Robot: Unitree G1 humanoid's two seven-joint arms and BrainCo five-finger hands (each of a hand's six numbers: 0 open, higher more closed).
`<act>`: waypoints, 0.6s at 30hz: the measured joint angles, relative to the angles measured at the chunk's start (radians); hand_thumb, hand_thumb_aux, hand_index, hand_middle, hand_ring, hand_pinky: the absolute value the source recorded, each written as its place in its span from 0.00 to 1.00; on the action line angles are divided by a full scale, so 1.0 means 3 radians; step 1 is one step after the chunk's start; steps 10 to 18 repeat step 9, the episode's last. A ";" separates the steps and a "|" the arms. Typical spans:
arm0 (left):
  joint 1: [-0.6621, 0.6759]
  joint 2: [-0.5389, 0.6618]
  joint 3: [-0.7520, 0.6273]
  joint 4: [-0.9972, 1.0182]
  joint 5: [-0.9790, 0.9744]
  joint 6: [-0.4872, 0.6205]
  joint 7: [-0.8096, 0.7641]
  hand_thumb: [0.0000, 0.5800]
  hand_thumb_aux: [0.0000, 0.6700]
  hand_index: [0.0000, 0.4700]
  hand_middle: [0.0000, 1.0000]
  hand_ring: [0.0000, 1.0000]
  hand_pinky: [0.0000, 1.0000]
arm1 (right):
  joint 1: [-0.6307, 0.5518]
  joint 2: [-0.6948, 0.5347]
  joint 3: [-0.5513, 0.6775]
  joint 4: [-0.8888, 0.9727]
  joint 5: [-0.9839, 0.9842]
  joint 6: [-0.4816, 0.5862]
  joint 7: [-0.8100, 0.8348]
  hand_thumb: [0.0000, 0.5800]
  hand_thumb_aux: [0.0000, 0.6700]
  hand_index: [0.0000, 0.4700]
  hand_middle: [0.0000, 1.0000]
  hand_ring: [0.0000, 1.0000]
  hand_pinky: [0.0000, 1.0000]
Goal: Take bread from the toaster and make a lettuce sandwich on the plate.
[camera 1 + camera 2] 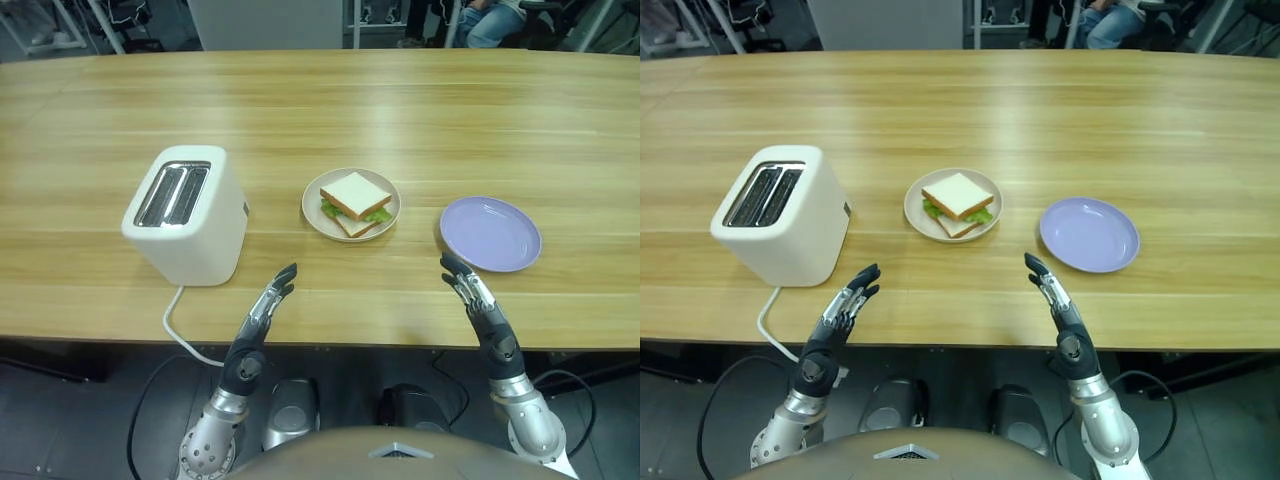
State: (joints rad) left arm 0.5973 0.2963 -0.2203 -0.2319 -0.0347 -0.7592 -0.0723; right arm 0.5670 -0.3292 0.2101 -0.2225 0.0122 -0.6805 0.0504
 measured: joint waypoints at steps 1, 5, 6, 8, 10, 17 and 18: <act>0.0002 -0.0011 0.0021 -0.0001 -0.0001 -0.0001 -0.0013 0.00 0.00 0.00 0.00 0.00 0.00 | 0.0007 0.0019 0.0005 0.0004 0.0001 0.0000 0.0023 0.00 0.00 0.00 0.00 0.00 0.00; -0.0003 -0.0055 0.0052 0.0000 0.0009 -0.0001 -0.0073 0.00 0.00 0.00 0.00 0.00 0.00 | 0.0020 0.0066 -0.0025 0.0006 0.0006 -0.0014 0.0108 0.00 0.00 0.00 0.00 0.00 0.00; 0.0003 -0.0065 0.0061 0.0001 0.0020 -0.0001 -0.0085 0.00 0.00 0.00 0.00 0.00 0.00 | 0.0020 0.0082 -0.0031 0.0006 0.0007 -0.0014 0.0130 0.00 0.00 0.00 0.00 0.00 0.00; 0.0005 -0.0082 0.0083 0.0003 0.0034 -0.0002 -0.0110 0.00 0.00 0.00 0.00 0.00 0.00 | 0.0017 0.0115 -0.0037 0.0006 0.0008 -0.0014 0.0162 0.00 0.00 0.00 0.00 0.00 0.00; 0.0005 -0.0086 0.0100 0.0003 0.0038 -0.0002 -0.0120 0.00 0.00 0.00 0.00 0.00 0.00 | 0.0017 0.0125 -0.0039 0.0006 0.0008 -0.0014 0.0175 0.00 0.00 0.00 0.00 0.00 0.00; 0.0005 -0.0086 0.0100 0.0003 0.0038 -0.0002 -0.0120 0.00 0.00 0.00 0.00 0.00 0.00 | 0.0017 0.0125 -0.0039 0.0006 0.0008 -0.0014 0.0175 0.00 0.00 0.00 0.00 0.00 0.00; 0.0005 -0.0086 0.0100 0.0003 0.0038 -0.0002 -0.0120 0.00 0.00 0.00 0.00 0.00 0.00 | 0.0017 0.0125 -0.0039 0.0006 0.0008 -0.0014 0.0175 0.00 0.00 0.00 0.00 0.00 0.00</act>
